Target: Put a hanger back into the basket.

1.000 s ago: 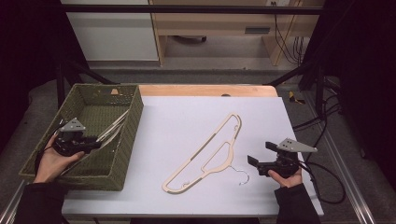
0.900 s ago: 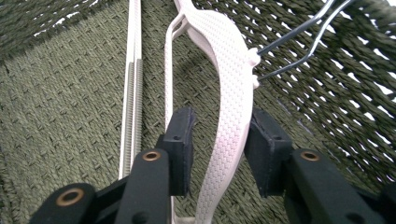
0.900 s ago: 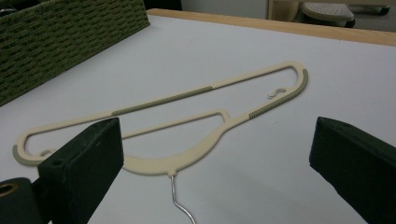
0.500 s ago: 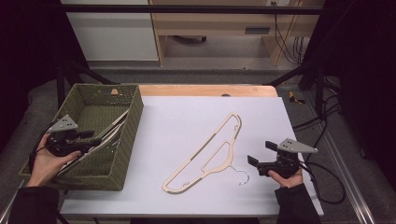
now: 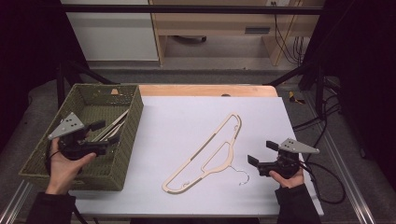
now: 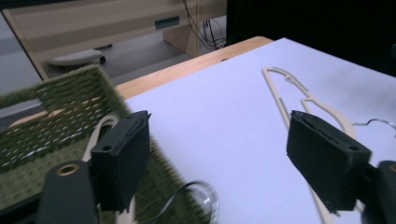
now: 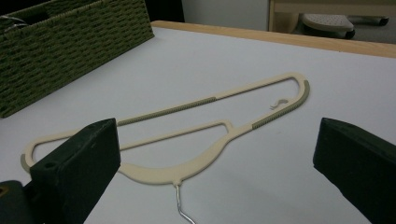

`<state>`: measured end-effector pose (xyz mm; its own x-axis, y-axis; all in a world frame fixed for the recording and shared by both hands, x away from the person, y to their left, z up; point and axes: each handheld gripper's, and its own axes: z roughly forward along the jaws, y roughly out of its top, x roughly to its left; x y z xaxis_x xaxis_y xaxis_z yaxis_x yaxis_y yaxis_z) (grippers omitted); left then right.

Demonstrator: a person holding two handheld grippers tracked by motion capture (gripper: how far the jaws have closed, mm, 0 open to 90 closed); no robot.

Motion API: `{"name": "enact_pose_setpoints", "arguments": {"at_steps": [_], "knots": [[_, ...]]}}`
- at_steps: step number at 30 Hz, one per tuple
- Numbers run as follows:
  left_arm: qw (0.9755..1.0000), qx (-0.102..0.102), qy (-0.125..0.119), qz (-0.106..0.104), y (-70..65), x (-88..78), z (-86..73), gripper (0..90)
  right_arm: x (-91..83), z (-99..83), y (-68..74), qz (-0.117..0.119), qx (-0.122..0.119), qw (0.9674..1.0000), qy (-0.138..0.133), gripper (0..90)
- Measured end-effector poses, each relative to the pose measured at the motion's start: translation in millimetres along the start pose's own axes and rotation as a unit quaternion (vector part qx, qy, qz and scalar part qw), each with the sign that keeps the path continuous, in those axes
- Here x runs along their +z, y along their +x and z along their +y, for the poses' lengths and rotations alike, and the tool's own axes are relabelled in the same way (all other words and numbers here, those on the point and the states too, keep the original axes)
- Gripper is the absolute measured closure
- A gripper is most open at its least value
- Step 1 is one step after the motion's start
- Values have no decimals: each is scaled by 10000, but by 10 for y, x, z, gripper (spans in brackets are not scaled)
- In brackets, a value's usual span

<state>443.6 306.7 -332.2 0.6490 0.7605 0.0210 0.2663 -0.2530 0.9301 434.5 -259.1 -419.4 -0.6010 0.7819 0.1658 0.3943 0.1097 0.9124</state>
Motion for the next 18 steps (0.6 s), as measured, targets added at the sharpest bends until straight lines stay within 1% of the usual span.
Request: {"name": "enact_pose_setpoints", "arguments": {"at_steps": [2, 5, 7, 9, 13, 14, 15, 18], "knots": [[9999, 25, -93, -37, -137, 52, 13, 158, -7, 2, -3, 17, -19, 10000, -39, 12], [9997, 52, -207, -142, -328, 148, 22, 126, -11, 5, -3, 41, 1, 10000, -58, 18], [9994, 30, -240, -242, -442, 218, 21, 113, -10, 3, -4, 90, -4, 10000, -19, 29], [9992, 34, -268, -299, -547, 289, 13, 101, -3, 3, 5, 150, 29, 9999, -5, 35], [9988, 14, -296, -391, -722, 431, -20, 88, -3, 4, 7, 152, -1, 9999, 34, 34], [9988, 34, -277, -405, -763, 467, -29, 88, -1, 5, 10, 143, 12, 9999, 42, 33], [9987, 51, -276, -425, -802, 502, -41, 87, -3, 3, 7, 153, -40, 9998, 73, 33], [9983, 62, -222, -536, -903, 598, -82, 85, 3, 3, 14, 121, -65, 9998, 109, 38]]}}
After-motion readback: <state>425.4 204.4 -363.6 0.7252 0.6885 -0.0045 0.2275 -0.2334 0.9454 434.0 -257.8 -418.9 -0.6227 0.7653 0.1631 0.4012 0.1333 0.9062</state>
